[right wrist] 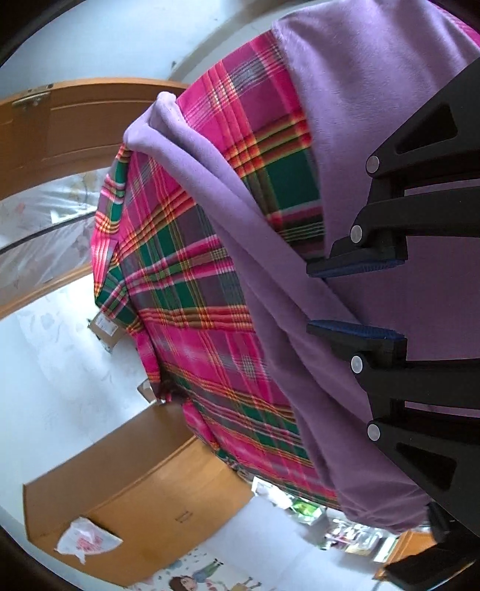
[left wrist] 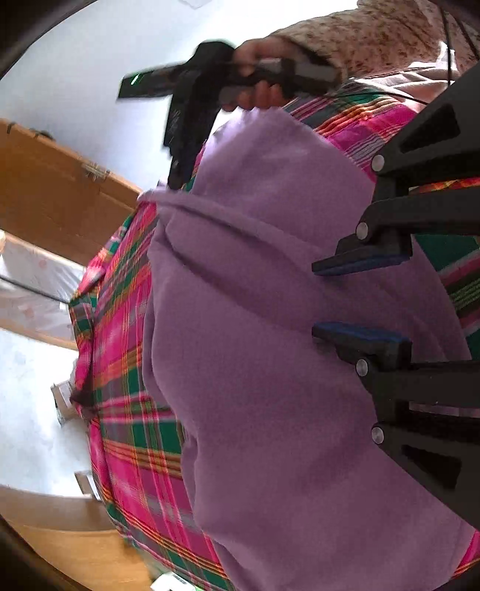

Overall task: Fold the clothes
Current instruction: 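Grasp the purple garment edge with the right gripper while the left gripper holds another edge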

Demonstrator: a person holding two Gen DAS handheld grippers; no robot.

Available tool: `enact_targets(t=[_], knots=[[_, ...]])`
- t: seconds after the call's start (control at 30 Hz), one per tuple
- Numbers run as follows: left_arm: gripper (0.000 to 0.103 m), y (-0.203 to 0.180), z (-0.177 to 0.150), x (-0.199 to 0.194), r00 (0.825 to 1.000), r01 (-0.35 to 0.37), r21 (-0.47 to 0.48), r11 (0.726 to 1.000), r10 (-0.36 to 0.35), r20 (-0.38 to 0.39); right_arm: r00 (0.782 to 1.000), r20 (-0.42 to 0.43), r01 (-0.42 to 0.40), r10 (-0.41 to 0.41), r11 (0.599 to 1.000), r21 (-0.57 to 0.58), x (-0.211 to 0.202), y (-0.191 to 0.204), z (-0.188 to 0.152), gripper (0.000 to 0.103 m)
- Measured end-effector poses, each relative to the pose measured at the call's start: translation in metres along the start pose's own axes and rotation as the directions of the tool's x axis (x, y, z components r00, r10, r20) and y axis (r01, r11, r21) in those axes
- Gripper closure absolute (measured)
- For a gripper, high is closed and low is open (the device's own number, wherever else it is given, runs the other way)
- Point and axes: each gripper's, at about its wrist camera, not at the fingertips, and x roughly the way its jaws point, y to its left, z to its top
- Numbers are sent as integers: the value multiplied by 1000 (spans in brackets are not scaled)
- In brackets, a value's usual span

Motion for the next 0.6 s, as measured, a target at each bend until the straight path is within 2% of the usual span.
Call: enact_targets(t=[0.1, 0.33, 0.6], knots=[[77, -7, -1, 2, 1000, 0, 34, 999, 1, -3, 1000, -11, -6, 6, 1000, -4, 6, 4, 4, 70], [76, -4, -2, 0, 999, 42, 13, 999, -42, 3, 992, -60, 105, -107, 994, -32, 21, 11, 7, 70], [76, 0, -1, 2, 998, 68, 2, 998, -68, 7, 982, -51, 183, -181, 983, 37, 5, -16, -7, 72]])
